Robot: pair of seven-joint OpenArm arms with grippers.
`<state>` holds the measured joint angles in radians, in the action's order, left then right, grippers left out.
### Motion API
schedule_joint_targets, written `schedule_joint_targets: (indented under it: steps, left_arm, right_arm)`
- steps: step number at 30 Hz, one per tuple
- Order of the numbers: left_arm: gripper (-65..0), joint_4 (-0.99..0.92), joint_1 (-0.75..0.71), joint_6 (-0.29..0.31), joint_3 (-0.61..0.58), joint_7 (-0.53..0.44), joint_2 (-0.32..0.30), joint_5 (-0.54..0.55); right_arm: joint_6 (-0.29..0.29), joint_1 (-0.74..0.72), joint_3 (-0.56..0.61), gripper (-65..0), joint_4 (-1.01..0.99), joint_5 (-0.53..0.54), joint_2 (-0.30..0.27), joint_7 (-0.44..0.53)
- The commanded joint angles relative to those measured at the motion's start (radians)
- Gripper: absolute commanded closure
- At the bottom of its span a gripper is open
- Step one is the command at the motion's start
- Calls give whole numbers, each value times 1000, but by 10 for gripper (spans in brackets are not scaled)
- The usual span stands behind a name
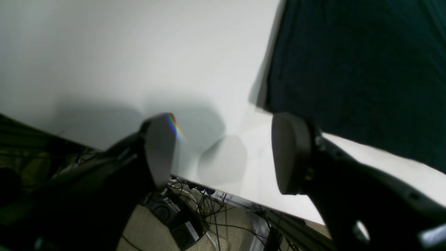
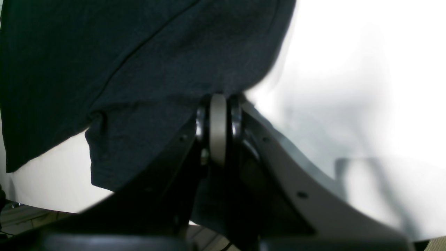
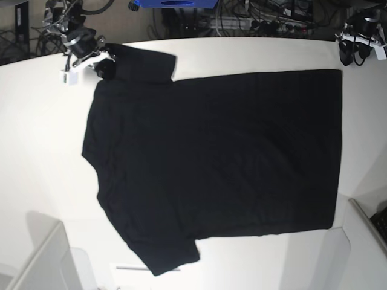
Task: Fold the T-shirt properly
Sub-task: 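Lower both grippers and pinch the black T-shirt's shoulder edge corners, then drag the held shoulder edge toward the robot with both grippers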
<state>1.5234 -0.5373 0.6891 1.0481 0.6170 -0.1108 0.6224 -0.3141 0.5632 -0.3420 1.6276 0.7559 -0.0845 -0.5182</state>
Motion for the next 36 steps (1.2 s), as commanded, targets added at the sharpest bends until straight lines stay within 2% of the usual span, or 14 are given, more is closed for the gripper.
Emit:
schedule_joint_targets:
  steps: [1,8,14,19,24,29,36]
  left_arm:
    - [-426,10,-10,9,7,-22,-16,17]
    - [-426,9,39,9,2,-18,-13,9]
    - [-426,-7,107,9,2,111,-13,9]
    - [-425,-50,133,9,-6,114,-13,7]
    - [-425,-70,131,9,-104,108,-13,7]
    - [-425,-70,138,9,-145,108,-10,12]
    - [-423,-70,151,9,-162,109,-10,11]
  right_arm:
    - [25,14,2,0,-3,-39,-5,-49]
    - [25,14,2,0,-3,-39,-5,-49]
    - [25,13,2,0,-3,-39,-4,-49]
    - [25,13,2,0,-3,-39,-4,-49]
    - [25,13,2,0,-3,-39,-4,-49]
    - [25,13,1,0,-3,-37,-4,-49]
    - [25,13,1,0,-3,-37,-4,-49]
